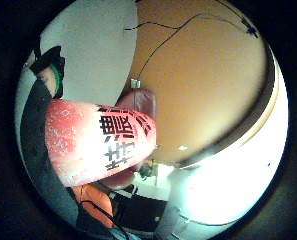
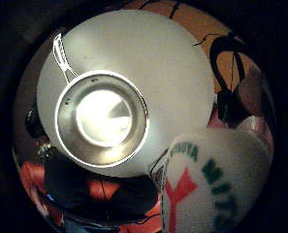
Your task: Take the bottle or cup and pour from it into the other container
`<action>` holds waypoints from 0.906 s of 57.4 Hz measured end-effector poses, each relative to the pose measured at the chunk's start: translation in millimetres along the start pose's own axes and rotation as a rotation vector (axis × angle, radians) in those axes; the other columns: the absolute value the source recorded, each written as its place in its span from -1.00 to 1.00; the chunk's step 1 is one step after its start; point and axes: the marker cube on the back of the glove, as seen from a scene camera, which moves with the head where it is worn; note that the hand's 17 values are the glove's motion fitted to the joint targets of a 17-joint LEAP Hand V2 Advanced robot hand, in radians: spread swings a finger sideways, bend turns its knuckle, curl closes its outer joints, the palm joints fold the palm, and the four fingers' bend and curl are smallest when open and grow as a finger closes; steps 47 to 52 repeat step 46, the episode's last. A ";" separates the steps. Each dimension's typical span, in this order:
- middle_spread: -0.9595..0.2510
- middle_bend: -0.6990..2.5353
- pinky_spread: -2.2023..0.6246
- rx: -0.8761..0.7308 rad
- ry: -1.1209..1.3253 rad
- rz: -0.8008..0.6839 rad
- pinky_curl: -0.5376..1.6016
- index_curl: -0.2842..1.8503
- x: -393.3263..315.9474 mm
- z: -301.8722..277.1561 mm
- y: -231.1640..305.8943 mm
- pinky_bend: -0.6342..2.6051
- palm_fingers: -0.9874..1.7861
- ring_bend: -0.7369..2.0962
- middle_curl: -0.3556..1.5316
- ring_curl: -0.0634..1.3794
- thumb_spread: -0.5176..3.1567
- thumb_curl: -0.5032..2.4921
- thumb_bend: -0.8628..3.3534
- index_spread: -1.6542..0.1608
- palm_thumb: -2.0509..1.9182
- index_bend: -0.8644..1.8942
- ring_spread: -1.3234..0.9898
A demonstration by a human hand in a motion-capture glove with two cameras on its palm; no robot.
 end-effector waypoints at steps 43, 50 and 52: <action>0.40 -0.40 0.40 -0.061 -0.051 -0.025 -0.15 -0.21 -28.0 1.1 -0.1 -0.46 0.58 -0.29 -0.09 -0.30 -0.62 -0.16 -0.61 0.60 0.55 -0.22 -0.07; 0.40 -0.40 0.40 -0.064 -0.066 -0.025 -0.15 -0.22 -31.0 1.9 1.3 -0.46 0.58 -0.28 -0.09 -0.30 -0.62 -0.16 -0.61 0.60 0.55 -0.22 -0.08; 0.40 -0.40 0.40 -0.064 -0.066 -0.025 -0.15 -0.22 -31.0 1.9 1.3 -0.46 0.58 -0.28 -0.09 -0.30 -0.62 -0.16 -0.61 0.60 0.55 -0.22 -0.08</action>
